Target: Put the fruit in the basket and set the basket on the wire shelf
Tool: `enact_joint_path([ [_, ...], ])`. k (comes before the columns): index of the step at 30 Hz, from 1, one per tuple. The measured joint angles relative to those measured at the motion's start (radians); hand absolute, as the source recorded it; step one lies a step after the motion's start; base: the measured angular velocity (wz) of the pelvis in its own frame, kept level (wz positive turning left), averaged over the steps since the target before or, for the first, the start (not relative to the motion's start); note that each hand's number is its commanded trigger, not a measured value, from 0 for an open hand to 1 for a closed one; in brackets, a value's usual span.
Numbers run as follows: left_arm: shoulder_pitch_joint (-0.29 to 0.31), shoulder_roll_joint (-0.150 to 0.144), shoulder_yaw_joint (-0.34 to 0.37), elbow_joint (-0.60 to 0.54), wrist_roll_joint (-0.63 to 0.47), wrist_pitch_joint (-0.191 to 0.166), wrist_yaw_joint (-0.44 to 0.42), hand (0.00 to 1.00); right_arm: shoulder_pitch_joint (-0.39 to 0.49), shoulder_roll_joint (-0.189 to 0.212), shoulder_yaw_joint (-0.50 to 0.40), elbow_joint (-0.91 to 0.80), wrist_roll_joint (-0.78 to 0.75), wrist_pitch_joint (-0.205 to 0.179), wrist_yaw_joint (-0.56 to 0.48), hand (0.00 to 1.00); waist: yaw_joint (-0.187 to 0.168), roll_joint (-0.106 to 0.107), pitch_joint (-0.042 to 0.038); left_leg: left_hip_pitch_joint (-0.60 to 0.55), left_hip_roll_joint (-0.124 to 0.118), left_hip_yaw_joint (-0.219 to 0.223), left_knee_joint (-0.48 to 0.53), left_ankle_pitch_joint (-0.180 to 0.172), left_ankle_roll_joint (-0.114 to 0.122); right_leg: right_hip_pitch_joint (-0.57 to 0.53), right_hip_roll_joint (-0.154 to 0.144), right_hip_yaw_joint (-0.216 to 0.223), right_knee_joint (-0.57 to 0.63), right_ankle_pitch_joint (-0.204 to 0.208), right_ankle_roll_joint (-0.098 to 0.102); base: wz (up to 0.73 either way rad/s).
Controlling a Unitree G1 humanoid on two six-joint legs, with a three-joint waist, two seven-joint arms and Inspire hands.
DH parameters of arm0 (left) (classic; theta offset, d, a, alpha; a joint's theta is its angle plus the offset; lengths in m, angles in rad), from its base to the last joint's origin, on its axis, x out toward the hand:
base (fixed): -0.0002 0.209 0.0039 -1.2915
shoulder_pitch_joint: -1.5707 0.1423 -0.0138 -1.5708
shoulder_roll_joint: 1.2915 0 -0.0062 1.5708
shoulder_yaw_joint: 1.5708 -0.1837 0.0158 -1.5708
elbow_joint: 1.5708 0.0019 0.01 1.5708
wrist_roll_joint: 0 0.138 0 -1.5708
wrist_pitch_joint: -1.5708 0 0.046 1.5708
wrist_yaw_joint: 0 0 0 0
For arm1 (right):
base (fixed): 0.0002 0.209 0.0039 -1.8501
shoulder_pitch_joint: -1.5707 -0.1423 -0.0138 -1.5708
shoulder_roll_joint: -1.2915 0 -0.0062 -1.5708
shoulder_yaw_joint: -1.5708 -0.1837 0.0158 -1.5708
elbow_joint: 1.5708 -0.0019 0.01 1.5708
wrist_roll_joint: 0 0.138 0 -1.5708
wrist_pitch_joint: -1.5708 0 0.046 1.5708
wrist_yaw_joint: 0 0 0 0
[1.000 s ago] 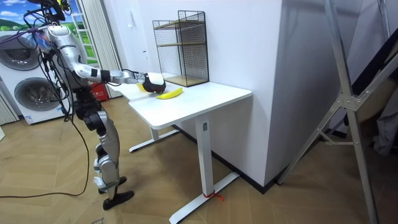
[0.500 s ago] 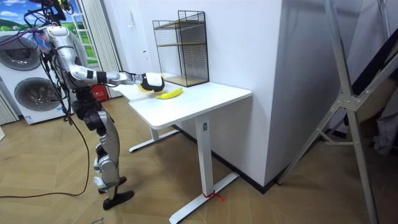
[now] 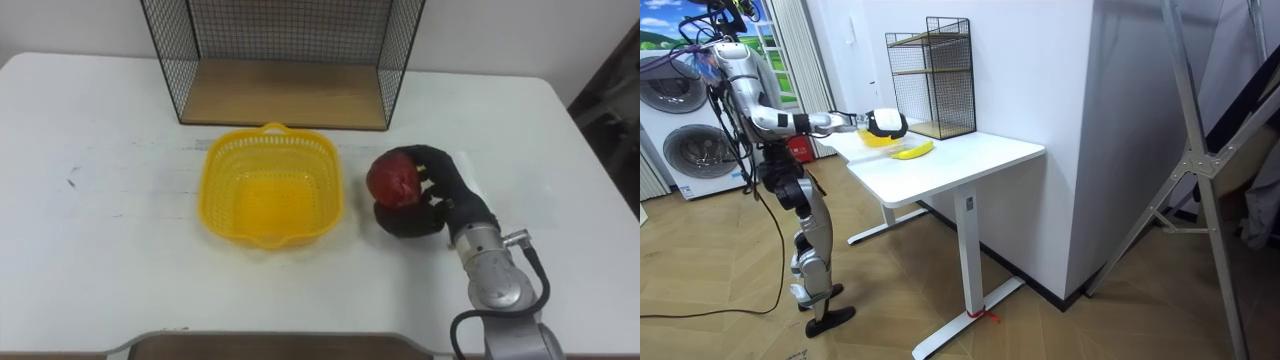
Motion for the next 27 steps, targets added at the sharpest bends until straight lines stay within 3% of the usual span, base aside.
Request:
enact_joint_path([
  [5,0.010,0.000,0.000,0.003,-0.001,-0.017,0.000,0.00,-0.001,-0.001,-0.027,-0.038,0.034,-0.022,-0.020,1.00,0.009,0.006,0.0040,0.013,0.002,0.005,-0.017,0.000,0.000,0.003,0.002,0.004,0.001,0.000,0.000,-0.01],
  [14,0.018,-0.001,-0.001,0.003,-0.001,-0.017,0.000,0.00,-0.006,0.000,-0.024,-0.114,0.057,-0.022,-0.045,1.00,0.025,0.008,0.0073,0.004,0.001,0.007,-0.017,0.000,0.000,-0.007,0.003,0.007,-0.001,0.000,0.000,0.00],
  [27,-0.008,-0.002,-0.012,0.006,-0.003,-0.012,0.000,0.00,-0.020,0.001,0.059,-0.194,0.047,-0.019,0.031,1.00,0.056,-0.020,0.0100,0.001,0.002,0.009,-0.019,0.000,0.000,-0.006,0.002,0.007,0.002,0.000,0.000,-0.01],
])
